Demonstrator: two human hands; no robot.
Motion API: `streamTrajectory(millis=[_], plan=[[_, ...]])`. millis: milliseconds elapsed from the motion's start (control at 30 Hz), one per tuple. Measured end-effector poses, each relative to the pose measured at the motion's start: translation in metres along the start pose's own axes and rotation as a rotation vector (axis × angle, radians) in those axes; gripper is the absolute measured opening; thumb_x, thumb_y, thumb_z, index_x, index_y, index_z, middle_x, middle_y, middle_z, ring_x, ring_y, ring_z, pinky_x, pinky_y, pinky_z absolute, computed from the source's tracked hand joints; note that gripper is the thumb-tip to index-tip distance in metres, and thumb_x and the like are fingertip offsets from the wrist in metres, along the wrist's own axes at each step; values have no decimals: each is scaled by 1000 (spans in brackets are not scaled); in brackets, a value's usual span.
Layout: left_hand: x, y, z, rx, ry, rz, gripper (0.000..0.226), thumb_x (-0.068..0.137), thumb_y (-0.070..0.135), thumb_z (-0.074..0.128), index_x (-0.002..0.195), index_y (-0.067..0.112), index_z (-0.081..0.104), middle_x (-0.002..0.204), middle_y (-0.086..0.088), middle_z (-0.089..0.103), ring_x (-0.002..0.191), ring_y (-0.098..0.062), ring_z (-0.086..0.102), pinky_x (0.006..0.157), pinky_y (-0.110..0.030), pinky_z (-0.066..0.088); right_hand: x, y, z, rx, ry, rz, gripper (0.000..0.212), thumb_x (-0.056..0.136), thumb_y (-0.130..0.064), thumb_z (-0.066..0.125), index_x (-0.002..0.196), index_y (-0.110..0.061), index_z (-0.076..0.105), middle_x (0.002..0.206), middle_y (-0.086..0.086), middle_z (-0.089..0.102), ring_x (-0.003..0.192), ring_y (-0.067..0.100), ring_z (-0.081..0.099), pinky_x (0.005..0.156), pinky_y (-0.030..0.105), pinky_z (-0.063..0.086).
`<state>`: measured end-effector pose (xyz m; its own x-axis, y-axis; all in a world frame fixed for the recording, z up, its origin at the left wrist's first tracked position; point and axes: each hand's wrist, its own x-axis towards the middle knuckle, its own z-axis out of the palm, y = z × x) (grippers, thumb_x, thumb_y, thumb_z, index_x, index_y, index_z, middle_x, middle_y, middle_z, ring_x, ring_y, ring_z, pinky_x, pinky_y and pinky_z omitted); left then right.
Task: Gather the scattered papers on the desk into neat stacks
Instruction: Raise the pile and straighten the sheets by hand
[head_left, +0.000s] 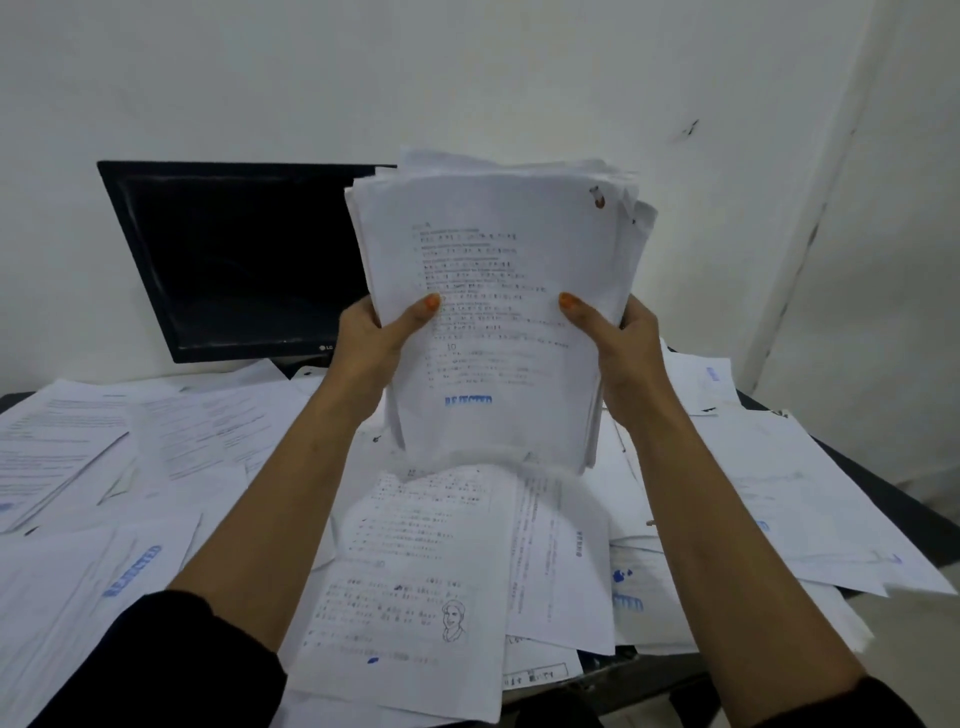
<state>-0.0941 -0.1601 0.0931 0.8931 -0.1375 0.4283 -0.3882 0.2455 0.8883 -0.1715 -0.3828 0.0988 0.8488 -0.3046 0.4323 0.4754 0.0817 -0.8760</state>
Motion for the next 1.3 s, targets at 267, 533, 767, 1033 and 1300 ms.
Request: streamTrajectory(millis=[267, 533, 767, 1033, 1300], plan=[[-15, -41, -11, 152, -123, -210, 44, 67, 37, 80, 107, 24, 65, 105, 10, 73, 100, -13, 70, 89, -34, 56, -11, 32, -16, -48, 0, 251, 36, 80, -22, 75, 112, -9, 65, 105, 8, 73, 98, 27, 70, 90, 46, 56], [-26, -43, 3, 3, -59, -214, 41, 76, 38, 74, 113, 26, 63, 103, 11, 74, 97, -10, 70, 76, -25, 58, -10, 33, -22, -86, 27, 131, 34, 85, -20, 72, 118, -17, 62, 109, -3, 72, 100, 19, 69, 79, 29, 57], [-28, -36, 11, 52, 56, -82, 27, 82, 22, 76, 106, 26, 63, 99, 15, 70, 89, 1, 69, 71, -14, 53, -11, 27, -12, -86, 110, 7, 32, 86, -12, 71, 115, -18, 59, 106, -4, 69, 91, 11, 70, 72, 24, 57], [-9, -7, 12, 237, 112, 122, 55, 80, 33, 77, 127, 23, 50, 112, 14, 63, 95, 0, 65, 67, -14, 55, 0, 7, -12, -129, 98, -77, 22, 91, -23, 66, 111, -16, 57, 106, -1, 69, 93, 15, 70, 77, 34, 58], [5, 19, 24, 270, 66, 161, 53, 82, 36, 74, 126, 27, 45, 110, 13, 60, 95, -2, 65, 68, -18, 55, 13, -12, -4, -133, 45, -122, 27, 93, -24, 63, 118, -21, 55, 112, 0, 67, 96, 14, 68, 76, 31, 58]])
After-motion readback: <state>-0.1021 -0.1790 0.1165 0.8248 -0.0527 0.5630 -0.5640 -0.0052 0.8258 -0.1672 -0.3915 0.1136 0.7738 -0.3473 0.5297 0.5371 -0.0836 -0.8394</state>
